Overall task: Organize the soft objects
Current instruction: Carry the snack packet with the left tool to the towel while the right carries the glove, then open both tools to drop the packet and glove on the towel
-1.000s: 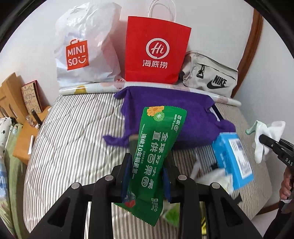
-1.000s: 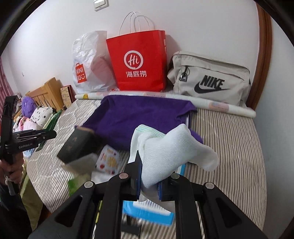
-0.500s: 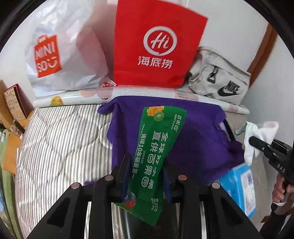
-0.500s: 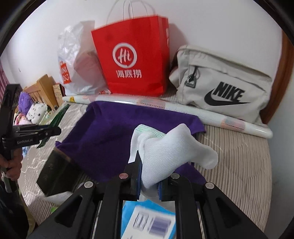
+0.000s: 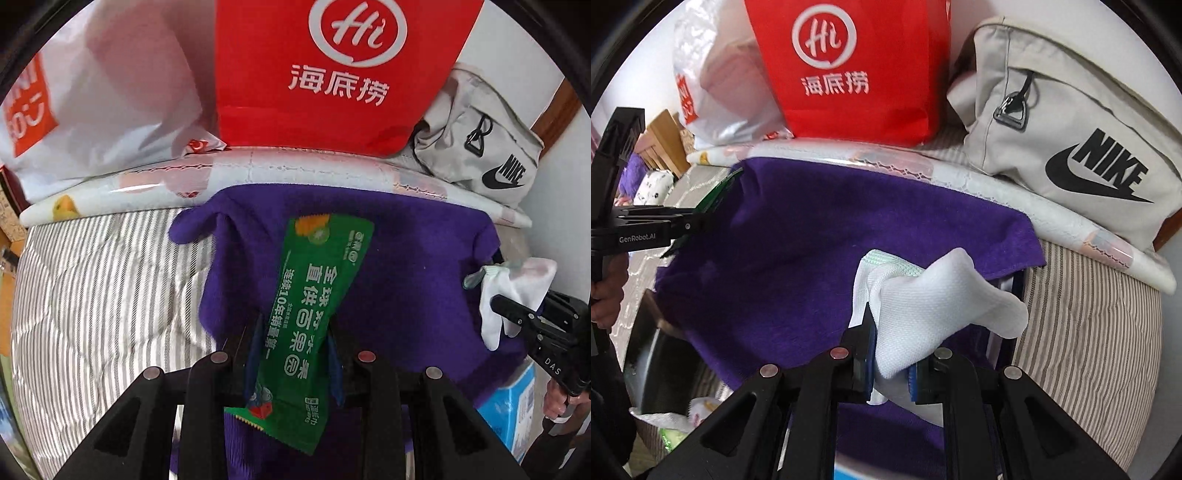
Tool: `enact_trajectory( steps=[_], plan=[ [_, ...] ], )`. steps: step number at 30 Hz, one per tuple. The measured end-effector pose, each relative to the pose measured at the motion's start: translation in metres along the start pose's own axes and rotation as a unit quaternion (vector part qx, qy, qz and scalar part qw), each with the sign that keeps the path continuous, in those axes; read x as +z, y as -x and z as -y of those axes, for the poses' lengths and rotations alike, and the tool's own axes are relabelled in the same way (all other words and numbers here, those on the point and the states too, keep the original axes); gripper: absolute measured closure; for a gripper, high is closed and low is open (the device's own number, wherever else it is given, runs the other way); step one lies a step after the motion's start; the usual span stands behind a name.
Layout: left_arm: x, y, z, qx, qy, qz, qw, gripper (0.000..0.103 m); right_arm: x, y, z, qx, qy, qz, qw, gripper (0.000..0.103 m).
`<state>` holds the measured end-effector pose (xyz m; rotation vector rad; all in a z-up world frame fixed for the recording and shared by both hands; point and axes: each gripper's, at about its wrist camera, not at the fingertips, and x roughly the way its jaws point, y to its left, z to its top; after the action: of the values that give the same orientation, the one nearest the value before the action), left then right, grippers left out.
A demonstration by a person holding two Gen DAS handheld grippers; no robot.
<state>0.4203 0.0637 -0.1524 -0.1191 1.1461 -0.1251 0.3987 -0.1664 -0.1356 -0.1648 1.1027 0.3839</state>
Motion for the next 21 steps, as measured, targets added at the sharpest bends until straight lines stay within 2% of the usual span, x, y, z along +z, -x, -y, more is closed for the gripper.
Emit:
enact_trajectory(
  steps=[10, 12, 14, 16, 21],
  plan=[
    [0.013, -0.019, 0.003, 0.002, 0.004, -0.007, 1.0000, 0.074, 0.010, -0.019, 0.004, -0.004, 0.007, -0.010, 1.000, 0.086],
    [0.014, -0.021, 0.004, -0.005, 0.004, -0.013, 0.9999, 0.070, 0.011, -0.021, 0.003, -0.001, 0.006, -0.012, 1.000, 0.075],
    [0.013, -0.020, 0.005, -0.001, 0.004, -0.013, 0.9999, 0.053, 0.011, -0.021, 0.003, 0.002, 0.007, -0.013, 1.000, 0.047],
    [0.011, -0.014, 0.007, 0.004, 0.003, -0.003, 1.0000, 0.047, 0.009, -0.017, 0.003, -0.002, 0.009, -0.004, 1.000, 0.040],
    [0.001, 0.002, 0.008, 0.015, 0.004, 0.009, 0.9998, 0.043, 0.007, -0.003, 0.007, -0.009, 0.003, 0.004, 1.000, 0.033]
  ],
)
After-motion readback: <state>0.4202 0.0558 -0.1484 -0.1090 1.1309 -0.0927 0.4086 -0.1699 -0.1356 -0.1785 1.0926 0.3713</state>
